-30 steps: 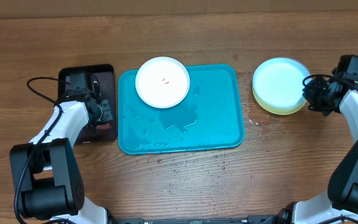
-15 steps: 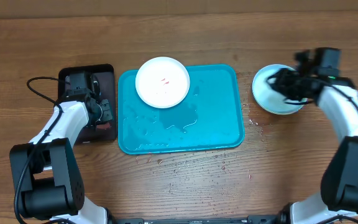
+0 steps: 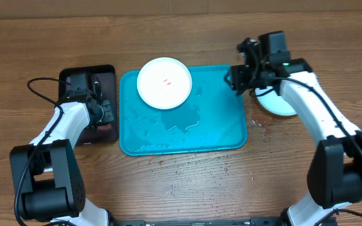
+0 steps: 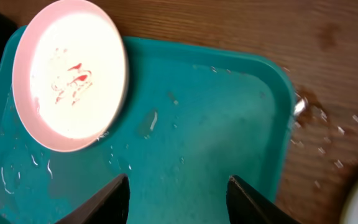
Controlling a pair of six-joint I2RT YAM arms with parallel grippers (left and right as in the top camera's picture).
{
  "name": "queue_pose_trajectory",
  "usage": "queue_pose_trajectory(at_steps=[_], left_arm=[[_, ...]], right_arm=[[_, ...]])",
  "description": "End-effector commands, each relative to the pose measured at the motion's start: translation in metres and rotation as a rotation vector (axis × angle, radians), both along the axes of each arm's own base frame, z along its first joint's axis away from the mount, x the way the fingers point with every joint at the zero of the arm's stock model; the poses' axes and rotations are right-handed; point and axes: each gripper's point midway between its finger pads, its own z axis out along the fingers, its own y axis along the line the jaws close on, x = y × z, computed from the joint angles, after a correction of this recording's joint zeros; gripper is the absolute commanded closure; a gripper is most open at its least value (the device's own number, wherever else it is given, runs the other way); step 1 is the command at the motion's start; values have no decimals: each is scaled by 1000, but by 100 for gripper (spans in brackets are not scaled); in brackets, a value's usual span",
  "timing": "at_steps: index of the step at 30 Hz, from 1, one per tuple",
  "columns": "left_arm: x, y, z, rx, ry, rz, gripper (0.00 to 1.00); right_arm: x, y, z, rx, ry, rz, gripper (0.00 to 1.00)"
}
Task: Clean dirty plates on tray and stack at the side
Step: 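Grasp the white plate rim and drag it to tray center, right gripper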
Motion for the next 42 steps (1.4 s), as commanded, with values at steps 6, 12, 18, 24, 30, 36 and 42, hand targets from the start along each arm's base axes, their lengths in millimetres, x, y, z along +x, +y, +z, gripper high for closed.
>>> queue_pose_trajectory(at_steps=[6, 12, 18, 24, 30, 36, 42], left_arm=[[10, 0, 15, -4, -49, -16, 96], [10, 0, 15, -4, -50, -16, 96], [10, 0, 15, -4, -50, -16, 96], [10, 0, 15, -4, -50, -16, 96], [10, 0, 15, -5, -49, -16, 96], [10, 0, 15, -4, -49, -16, 96], [10, 0, 15, -4, -49, -16, 96]], right_arm=[[19, 63, -23, -4, -107, 129, 39], [20, 82, -60, -13, -77, 161, 39], [24, 95, -78, -18, -84, 157, 45], [25, 104, -74, -9, -111, 171, 48], [26, 109, -71, -3, -127, 177, 49], [32, 121, -63, 18, -184, 192, 54], [39, 118, -76, 13, -171, 131, 54]])
